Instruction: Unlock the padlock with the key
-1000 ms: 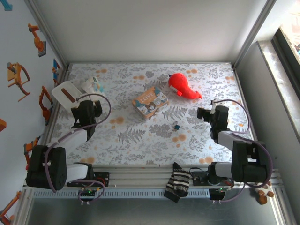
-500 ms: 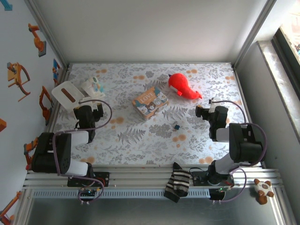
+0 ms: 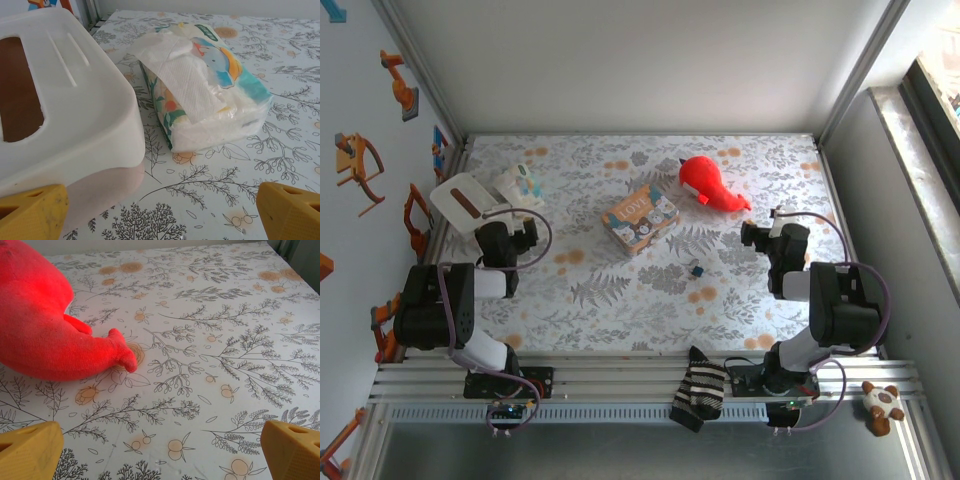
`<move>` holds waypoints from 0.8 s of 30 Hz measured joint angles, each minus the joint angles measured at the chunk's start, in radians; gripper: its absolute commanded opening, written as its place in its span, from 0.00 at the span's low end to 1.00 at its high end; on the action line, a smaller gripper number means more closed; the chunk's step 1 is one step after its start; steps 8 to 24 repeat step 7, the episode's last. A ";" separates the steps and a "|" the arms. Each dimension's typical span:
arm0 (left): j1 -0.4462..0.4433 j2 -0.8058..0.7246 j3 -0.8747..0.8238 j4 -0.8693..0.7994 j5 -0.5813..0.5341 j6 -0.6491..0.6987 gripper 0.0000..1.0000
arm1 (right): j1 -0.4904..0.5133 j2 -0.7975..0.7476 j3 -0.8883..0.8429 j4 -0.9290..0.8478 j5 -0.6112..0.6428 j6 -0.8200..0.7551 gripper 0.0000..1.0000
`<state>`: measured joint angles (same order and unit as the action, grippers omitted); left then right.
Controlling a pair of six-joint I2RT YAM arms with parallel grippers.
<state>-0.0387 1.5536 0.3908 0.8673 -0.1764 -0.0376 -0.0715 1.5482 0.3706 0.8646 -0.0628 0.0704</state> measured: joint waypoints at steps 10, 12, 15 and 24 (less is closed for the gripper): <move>0.000 0.000 0.000 -0.016 0.014 0.000 0.96 | 0.000 0.000 0.000 0.000 0.000 0.000 0.99; 0.000 0.000 0.000 -0.016 0.014 0.000 0.96 | 0.000 0.000 0.000 0.000 0.000 0.000 0.99; 0.000 0.000 0.000 -0.016 0.014 0.000 0.96 | 0.000 0.000 0.000 0.000 0.000 0.000 0.99; 0.000 0.000 0.000 -0.016 0.014 0.000 0.96 | 0.000 0.000 0.000 0.000 0.000 0.000 0.99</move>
